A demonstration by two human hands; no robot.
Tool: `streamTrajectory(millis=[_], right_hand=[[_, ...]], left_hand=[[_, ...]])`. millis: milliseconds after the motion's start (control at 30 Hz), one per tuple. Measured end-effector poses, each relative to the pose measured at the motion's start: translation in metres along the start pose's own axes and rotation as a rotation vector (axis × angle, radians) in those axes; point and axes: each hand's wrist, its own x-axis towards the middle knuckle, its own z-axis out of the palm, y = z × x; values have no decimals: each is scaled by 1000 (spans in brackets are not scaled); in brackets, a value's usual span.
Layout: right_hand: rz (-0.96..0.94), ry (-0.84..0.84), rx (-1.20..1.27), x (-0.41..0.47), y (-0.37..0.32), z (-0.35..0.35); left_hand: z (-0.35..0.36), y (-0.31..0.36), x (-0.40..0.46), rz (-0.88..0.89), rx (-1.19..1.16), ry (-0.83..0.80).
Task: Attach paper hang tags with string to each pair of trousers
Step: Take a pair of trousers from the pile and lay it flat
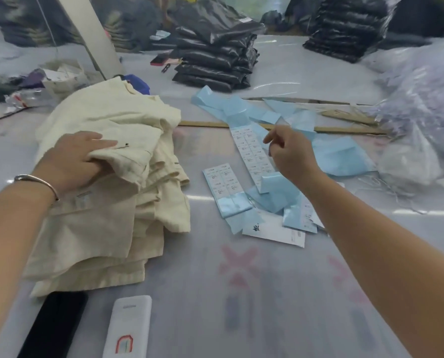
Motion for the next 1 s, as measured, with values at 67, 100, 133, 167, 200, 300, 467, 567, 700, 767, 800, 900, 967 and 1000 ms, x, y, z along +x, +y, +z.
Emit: streamTrajectory(millis=[67,100,133,167,200,300,467,567,700,767,800,900,967,1000], right_hand=[[47,-44,13,-4,4,5],[78,-68,23,-7,3,9],[118,-100,42,-9,0,16],[156,-143,85,-11,-7,23],[190,-199,160,-14,-17,31],[336,-533,620,-20,-53,55],[615,-1124,1129,-42,-113,98],[766,-942,1215,-55,-136,117],[655,-806,1037,-55,-129,119],[503,-856,1056,-49,-120,102],[418,-913,1056,-47,-111,92],[227,-1162,1270,-47,-80,73],[316,-1125,1519,-56,-76,72],[387,-1072,1530,-61,-77,74]], left_hand=[[-1,9,0,-1,-59,43],[0,15,-2,-10,-93,37],[-1,20,-5,-29,-109,18],[-3,25,-10,-40,-115,7],[-8,31,-16,-39,-115,10],[-25,52,-47,10,-212,94],[-5,99,-122,130,-522,132],[11,97,-134,194,-417,-140],[1,69,-133,0,-443,-128],[-3,50,-122,-293,-426,261],[-5,40,-115,-465,-361,364],[-1,13,-102,-729,-641,230],[5,12,-102,-773,-985,206],[9,13,-102,-795,-1043,254]])
